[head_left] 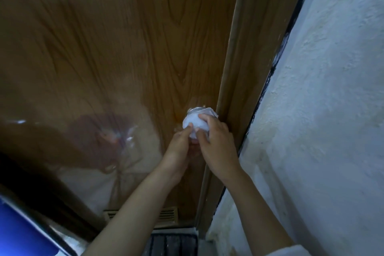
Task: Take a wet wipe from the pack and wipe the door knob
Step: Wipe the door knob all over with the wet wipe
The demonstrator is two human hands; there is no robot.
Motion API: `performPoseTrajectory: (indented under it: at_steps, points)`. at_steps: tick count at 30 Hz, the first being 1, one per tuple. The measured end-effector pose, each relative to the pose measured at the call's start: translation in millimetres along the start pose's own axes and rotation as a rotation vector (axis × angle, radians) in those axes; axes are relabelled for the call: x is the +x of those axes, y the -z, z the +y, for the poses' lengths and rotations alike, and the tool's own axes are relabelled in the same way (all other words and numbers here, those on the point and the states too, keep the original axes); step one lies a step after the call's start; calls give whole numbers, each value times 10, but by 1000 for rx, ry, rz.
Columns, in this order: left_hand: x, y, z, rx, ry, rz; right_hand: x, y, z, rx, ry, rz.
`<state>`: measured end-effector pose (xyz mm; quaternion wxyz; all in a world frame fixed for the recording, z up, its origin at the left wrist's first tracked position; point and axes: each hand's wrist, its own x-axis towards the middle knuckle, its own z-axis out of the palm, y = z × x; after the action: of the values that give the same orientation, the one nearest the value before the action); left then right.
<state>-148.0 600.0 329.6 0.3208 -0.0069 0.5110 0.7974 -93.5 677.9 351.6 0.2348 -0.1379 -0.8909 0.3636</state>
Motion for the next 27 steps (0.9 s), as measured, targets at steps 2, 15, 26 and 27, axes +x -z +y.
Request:
performPoseTrajectory:
  at_steps: [2,15,26,27]
  points:
    - [16,-18,53,36,21,-51,8,13,7,13,19,-32]
    - [226,-85,253,-117,346,-343,88,70,30,386,-330,-4]
    - [376,-90,62,-316,227,-426,55,264,-159,104,-247,89]
    - [382,-97,17,-350,185,-452,36,264,-191,103,-218,119]
